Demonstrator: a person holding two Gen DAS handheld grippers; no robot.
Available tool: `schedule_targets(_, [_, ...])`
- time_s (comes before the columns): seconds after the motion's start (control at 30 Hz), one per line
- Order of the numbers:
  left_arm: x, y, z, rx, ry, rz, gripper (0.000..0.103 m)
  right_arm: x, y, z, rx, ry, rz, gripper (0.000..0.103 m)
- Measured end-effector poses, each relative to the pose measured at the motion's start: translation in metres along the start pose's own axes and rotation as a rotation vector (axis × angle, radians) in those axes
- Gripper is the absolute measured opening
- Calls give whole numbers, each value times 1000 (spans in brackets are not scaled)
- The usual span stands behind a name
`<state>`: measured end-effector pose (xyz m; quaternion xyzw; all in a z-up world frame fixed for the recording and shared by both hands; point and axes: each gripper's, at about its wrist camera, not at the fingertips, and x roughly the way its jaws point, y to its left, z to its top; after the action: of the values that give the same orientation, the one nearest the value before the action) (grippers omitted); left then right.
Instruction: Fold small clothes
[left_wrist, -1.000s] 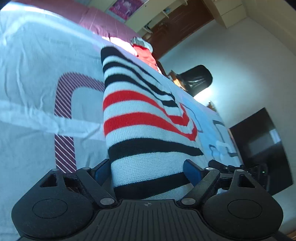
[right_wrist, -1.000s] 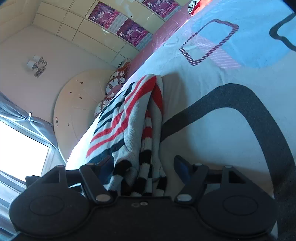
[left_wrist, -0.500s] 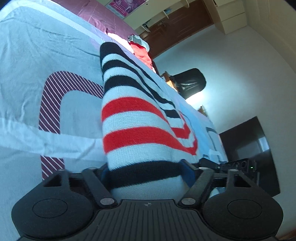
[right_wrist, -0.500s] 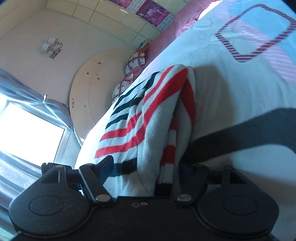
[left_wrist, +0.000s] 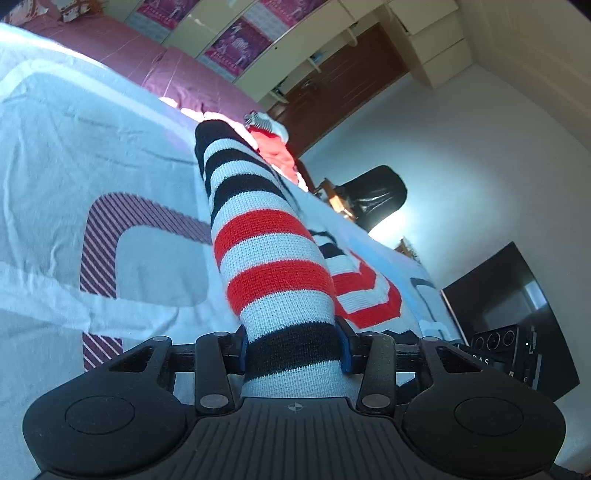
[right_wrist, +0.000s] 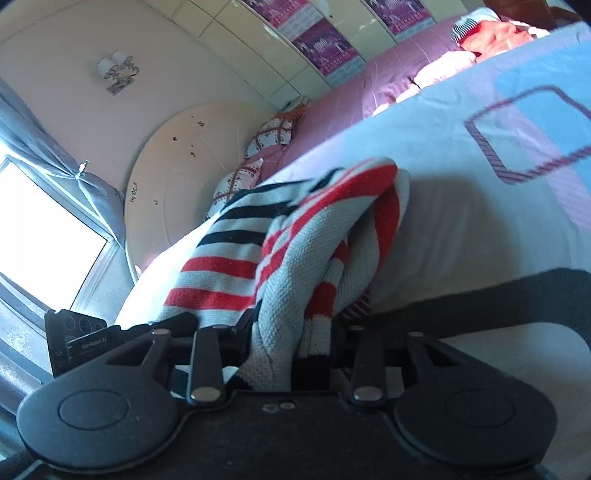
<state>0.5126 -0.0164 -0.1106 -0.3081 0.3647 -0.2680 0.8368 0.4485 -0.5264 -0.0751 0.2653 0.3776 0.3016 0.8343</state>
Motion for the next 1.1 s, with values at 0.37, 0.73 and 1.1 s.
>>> schedule_targets(0.37, [-155, 56, 24, -1, -90, 14, 42, 15, 94, -18, -72, 2, 69, 35])
schedule_targets(0.73, [-311, 200, -27, -237, -143, 202, 44, 121, 127, -76, -46, 246, 165, 41])
schedule_targets(1.1, [-353, 158, -46, -73, -284, 322, 51, 19, 89, -54, -106, -1, -10, 41])
